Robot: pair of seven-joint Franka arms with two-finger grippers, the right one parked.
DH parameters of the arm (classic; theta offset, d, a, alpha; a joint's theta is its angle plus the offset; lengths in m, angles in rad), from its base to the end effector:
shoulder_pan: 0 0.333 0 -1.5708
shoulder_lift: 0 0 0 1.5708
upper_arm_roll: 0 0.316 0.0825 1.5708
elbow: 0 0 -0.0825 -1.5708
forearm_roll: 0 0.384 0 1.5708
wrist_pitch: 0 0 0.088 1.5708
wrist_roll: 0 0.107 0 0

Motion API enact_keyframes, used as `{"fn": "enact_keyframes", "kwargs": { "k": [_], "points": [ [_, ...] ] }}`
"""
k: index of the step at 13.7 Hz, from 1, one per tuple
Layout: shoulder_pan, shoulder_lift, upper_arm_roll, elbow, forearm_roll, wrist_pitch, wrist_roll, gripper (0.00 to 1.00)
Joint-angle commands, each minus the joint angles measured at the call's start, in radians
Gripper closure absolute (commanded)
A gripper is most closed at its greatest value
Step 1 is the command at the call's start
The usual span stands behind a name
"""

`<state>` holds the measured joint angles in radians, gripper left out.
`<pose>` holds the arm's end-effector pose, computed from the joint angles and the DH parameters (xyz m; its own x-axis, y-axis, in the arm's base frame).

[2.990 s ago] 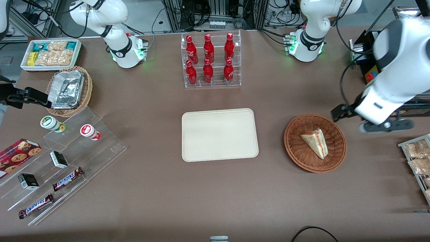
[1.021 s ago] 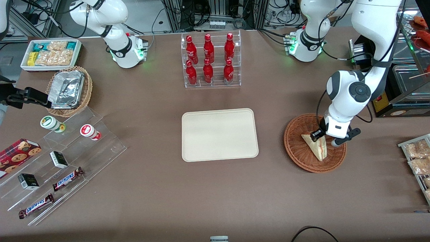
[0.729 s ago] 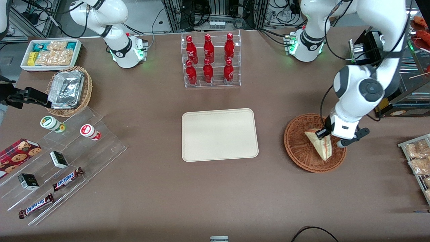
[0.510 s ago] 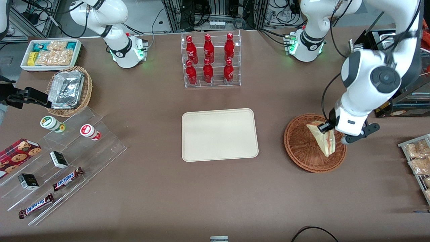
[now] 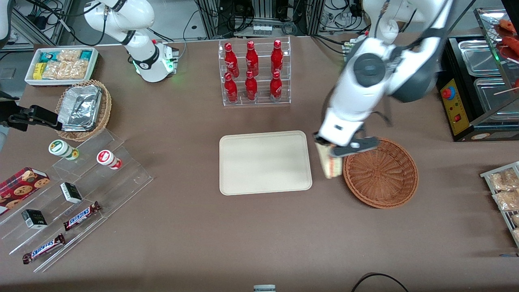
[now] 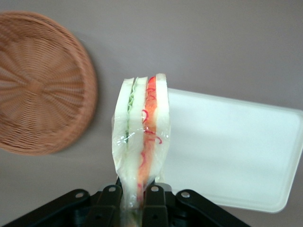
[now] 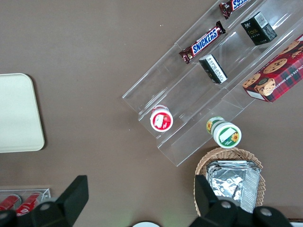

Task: Place sandwich from basket to tray
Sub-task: 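Lift the sandwich and carry it over the beige tray, then lower the sandwich onto the tray and open the left gripper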

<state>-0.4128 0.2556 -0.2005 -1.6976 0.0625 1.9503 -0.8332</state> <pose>0.5264 -0.3534 0.4467 0.9794 0.2018 0.0074 0.2018 -0.9794 -0.0034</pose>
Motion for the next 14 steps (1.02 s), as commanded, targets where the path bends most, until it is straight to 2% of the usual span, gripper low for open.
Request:
{"fn": "enact_keyframes", "kwargs": {
  "k": [1, 2, 3, 8, 13, 14],
  "points": [
    [-0.102, 0.172, 0.015, 0.168, 0.055, -0.014, -0.140, 1.00],
    [-0.113, 0.212, 0.012, 0.194, 0.110, -0.013, -0.148, 1.00],
    [-0.150, 0.252, 0.010, 0.203, 0.135, -0.010, -0.158, 1.00],
    [-0.218, 0.402, 0.013, 0.239, 0.145, 0.168, -0.161, 1.00],
    [-0.267, 0.501, 0.016, 0.254, 0.160, 0.251, -0.162, 1.00],
    [-0.270, 0.507, 0.016, 0.253, 0.161, 0.254, -0.161, 0.94]
  ]
}}
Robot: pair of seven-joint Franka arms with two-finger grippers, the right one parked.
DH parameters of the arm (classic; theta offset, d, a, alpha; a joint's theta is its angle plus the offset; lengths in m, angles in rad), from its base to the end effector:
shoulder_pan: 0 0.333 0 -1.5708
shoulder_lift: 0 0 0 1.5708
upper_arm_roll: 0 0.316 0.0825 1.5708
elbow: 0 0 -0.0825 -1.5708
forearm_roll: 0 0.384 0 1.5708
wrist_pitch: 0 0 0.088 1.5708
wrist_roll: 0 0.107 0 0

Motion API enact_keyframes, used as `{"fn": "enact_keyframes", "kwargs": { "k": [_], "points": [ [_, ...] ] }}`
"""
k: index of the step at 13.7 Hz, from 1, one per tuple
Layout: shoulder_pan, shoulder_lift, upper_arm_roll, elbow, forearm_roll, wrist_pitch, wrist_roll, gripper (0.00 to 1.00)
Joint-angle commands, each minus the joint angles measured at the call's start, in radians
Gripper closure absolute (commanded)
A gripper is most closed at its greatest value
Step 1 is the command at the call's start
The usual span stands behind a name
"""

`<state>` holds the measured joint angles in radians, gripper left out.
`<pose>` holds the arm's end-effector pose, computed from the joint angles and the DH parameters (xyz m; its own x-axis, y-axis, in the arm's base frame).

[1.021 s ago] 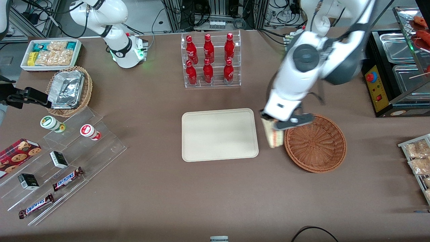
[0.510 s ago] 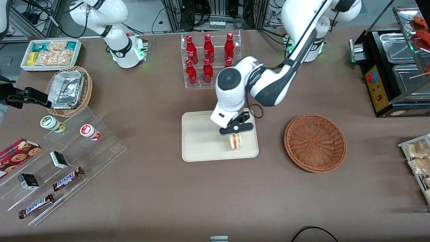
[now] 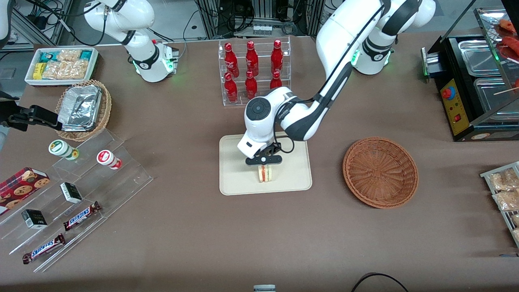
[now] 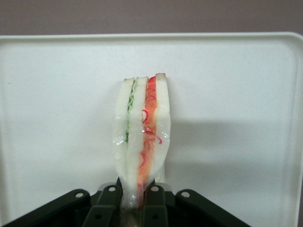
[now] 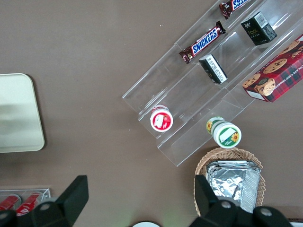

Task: Place sandwich from basket to tray

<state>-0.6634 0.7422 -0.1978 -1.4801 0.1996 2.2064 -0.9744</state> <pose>0.4907 -0.5234 0.2420 0.9987 0.0451 0.0227 0.0455 -0.9989 -0.0151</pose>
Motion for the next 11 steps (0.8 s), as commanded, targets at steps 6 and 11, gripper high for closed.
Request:
{"fn": "enact_keyframes", "kwargs": {
  "k": [6, 11],
  "points": [
    [-0.010, -0.050, 0.017, 0.040, 0.015, -0.103, -0.039, 0.00],
    [-0.004, -0.260, 0.092, 0.029, -0.017, -0.253, -0.093, 0.00]
  ]
}}
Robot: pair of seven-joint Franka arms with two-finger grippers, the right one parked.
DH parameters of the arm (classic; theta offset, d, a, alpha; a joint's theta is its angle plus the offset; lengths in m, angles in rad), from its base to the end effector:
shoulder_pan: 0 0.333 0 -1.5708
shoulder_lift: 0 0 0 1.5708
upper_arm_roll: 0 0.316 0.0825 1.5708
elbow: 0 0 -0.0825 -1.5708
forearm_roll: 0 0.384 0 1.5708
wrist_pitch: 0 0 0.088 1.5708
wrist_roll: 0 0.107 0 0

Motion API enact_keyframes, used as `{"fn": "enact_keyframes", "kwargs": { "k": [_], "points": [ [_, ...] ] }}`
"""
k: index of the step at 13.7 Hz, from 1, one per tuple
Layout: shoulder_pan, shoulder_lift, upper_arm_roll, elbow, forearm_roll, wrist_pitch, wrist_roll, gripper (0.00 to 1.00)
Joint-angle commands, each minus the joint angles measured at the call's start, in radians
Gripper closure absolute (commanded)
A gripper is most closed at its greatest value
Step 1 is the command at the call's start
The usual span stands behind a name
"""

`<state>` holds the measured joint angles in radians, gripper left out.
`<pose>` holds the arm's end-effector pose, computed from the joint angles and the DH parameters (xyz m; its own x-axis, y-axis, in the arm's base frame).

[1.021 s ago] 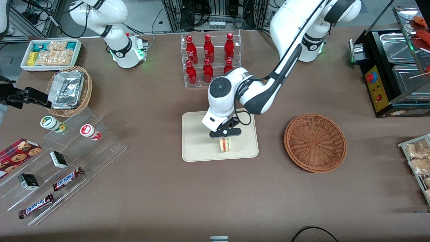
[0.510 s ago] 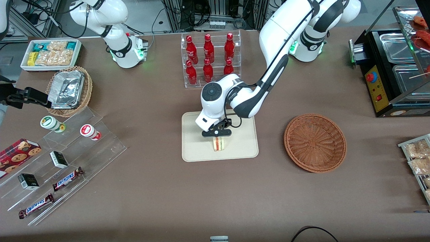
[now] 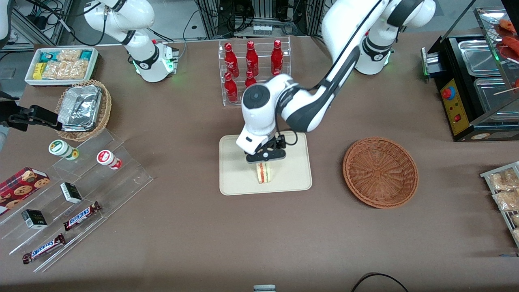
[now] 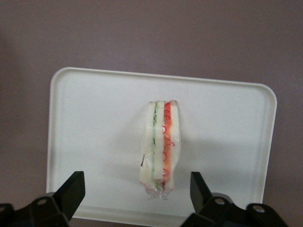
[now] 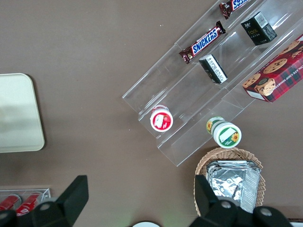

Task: Place sandwich from basket to tray

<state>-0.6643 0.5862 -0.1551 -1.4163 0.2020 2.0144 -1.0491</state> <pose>0.5126 -0.5007 0.3629 0.9814 0.1678 0.0936 0.1717 -0.9846 -0.0344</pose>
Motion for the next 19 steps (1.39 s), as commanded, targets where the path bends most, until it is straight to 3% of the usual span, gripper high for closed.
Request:
{"fn": "enact_keyframes", "kwargs": {
  "k": [1, 4, 9, 13, 17, 19],
  "points": [
    [-0.001, -0.149, 0.075, -0.036, -0.048, -0.098, -0.009, 0.00],
    [-0.001, -0.244, 0.175, -0.039, -0.084, -0.204, 0.041, 0.00],
    [-0.003, -0.373, 0.362, -0.041, -0.168, -0.370, 0.326, 0.00],
    [-0.003, -0.440, 0.462, -0.041, -0.173, -0.441, 0.501, 0.00],
    [0.021, -0.509, 0.523, -0.064, -0.179, -0.497, 0.694, 0.00],
    [0.135, -0.567, 0.474, -0.107, -0.199, -0.522, 0.815, 0.00]
  ]
}}
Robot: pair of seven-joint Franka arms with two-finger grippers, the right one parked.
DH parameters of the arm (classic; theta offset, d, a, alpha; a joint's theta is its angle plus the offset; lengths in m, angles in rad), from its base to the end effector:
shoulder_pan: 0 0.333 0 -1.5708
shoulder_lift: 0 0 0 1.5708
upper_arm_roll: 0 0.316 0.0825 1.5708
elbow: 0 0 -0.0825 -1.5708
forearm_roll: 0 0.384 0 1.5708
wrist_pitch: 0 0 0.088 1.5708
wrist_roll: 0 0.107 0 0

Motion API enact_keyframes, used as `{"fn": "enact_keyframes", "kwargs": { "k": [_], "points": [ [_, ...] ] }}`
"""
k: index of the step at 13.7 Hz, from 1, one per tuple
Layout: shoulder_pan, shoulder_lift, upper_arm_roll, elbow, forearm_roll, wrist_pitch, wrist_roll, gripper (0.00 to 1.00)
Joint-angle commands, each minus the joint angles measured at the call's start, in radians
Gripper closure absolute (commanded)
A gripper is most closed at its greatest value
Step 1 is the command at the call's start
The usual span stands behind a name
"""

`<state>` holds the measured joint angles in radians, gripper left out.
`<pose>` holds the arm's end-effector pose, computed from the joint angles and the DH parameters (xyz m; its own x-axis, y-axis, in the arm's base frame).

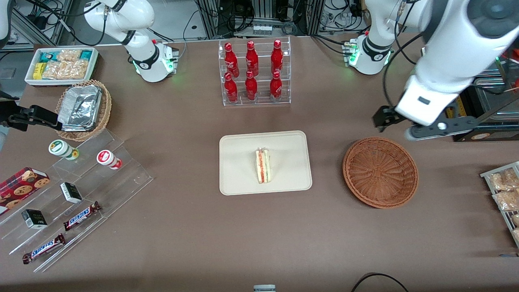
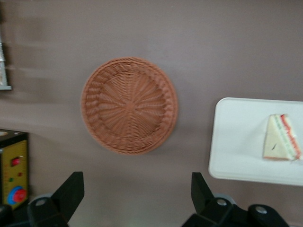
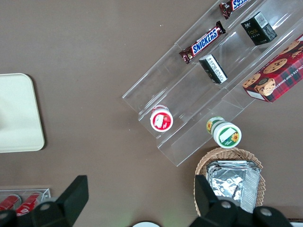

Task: Place sandwich from basket to tray

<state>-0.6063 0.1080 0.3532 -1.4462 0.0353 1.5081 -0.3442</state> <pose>0.5593 -0.1528 0.6200 0.9957 0.0918 -0.0125 0.0905 -0.9926 -0.0815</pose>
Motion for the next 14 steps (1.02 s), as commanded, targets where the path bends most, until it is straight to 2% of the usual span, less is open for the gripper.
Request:
{"fn": "enact_keyframes", "kwargs": {
  "k": [1, 4, 7, 8, 9, 14],
  "points": [
    [0.138, -0.114, -0.045, -0.098, -0.034, -0.019, 0.161, 0.00],
    [0.360, -0.166, -0.216, -0.155, -0.029, -0.023, 0.267, 0.00],
    [0.632, -0.174, -0.494, -0.163, -0.015, -0.013, 0.266, 0.00],
    [0.654, -0.168, -0.522, -0.148, -0.018, -0.014, 0.266, 0.00],
    [0.651, -0.133, -0.523, -0.098, -0.032, -0.028, 0.258, 0.00],
    [0.628, -0.079, -0.517, -0.030, -0.022, -0.011, 0.240, 0.00]
  ]
}}
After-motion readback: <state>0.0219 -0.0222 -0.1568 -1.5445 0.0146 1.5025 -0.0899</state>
